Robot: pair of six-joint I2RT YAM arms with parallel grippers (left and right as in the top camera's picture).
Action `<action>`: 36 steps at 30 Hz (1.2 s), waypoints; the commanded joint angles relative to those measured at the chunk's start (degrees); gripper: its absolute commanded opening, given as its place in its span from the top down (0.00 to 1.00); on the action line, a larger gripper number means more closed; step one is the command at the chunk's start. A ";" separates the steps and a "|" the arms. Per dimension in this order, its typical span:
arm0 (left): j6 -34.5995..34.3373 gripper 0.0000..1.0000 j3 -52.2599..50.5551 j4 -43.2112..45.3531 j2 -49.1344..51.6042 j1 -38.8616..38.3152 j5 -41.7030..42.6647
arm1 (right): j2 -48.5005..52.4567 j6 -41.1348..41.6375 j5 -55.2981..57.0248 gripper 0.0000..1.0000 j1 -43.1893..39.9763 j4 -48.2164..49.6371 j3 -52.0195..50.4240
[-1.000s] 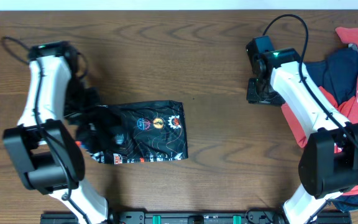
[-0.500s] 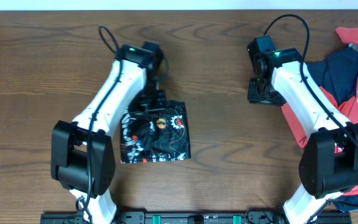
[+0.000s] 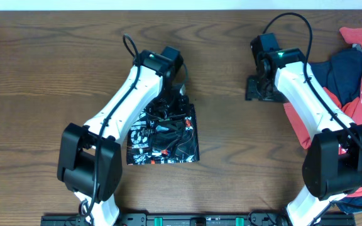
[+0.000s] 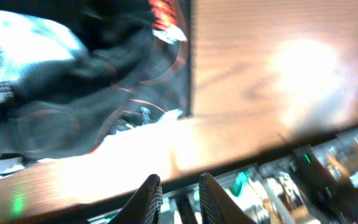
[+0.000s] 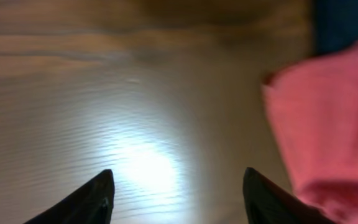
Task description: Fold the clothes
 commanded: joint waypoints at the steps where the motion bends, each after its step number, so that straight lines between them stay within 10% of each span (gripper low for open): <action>1: 8.76 0.78 1.57 -1.31 -2.62 4.72 5.22 | -1.25 -10.19 -15.98 0.35 0.68 2.25 0.07; 14: 4.96 0.66 -0.83 9.05 -5.88 30.34 -5.55 | -1.09 -21.07 -29.79 0.32 16.59 12.39 0.04; 36: 2.67 0.54 -12.79 15.43 -5.77 31.91 -10.05 | 9.84 -16.20 -15.58 0.31 40.24 21.03 0.04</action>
